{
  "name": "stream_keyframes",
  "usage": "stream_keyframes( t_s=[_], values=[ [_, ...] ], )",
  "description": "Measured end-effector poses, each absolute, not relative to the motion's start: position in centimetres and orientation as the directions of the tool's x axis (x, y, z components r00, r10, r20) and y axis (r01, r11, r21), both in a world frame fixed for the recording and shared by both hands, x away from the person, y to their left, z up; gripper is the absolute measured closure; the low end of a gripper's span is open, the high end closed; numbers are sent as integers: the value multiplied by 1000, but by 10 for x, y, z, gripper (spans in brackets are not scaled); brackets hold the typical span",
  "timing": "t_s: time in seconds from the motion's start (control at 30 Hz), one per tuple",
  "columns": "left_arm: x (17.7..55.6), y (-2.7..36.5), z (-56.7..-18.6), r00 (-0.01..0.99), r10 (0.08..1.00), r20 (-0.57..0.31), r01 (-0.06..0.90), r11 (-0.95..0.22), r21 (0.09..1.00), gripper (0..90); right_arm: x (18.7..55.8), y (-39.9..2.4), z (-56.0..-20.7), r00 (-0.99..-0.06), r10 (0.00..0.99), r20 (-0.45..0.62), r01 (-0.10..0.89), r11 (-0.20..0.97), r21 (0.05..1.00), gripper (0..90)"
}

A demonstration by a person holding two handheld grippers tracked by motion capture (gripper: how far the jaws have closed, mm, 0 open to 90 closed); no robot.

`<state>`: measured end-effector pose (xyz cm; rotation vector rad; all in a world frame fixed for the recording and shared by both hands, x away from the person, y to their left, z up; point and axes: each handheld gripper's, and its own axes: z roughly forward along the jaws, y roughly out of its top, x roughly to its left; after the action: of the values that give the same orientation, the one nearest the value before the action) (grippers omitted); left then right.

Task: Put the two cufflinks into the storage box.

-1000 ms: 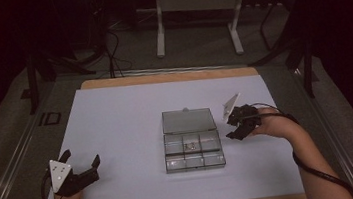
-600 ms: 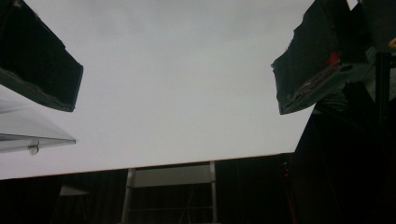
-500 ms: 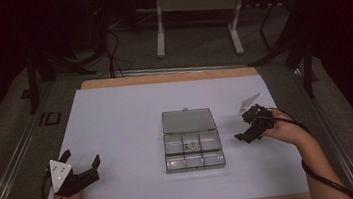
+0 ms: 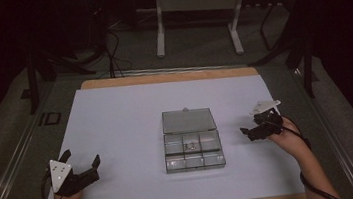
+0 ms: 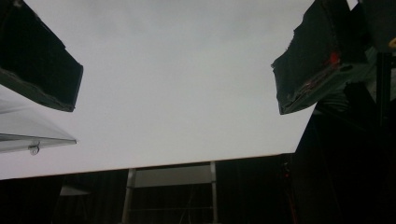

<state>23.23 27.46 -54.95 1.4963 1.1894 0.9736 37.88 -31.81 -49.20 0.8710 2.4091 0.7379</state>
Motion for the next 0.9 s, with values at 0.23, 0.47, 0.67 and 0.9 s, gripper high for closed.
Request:
stream_keyframes(
  t_s=[0.23,0.47,0.67,0.9],
  values=[
    [232,275,-549,207,978,24,215,-69,974,17,368,-332,-500,-593,773,-225,476,562,676,130],
    [232,275,-549,207,978,23,216,-69,974,17,356,-348,-511,-501,844,-190,526,471,708,116],
    [232,275,-549,206,978,23,216,-69,974,17,342,-368,-521,-422,894,-153,534,382,754,118],
    [232,275,-549,206,978,23,216,-68,974,17,326,-387,-528,-358,922,-145,547,333,768,119]
  ],
)
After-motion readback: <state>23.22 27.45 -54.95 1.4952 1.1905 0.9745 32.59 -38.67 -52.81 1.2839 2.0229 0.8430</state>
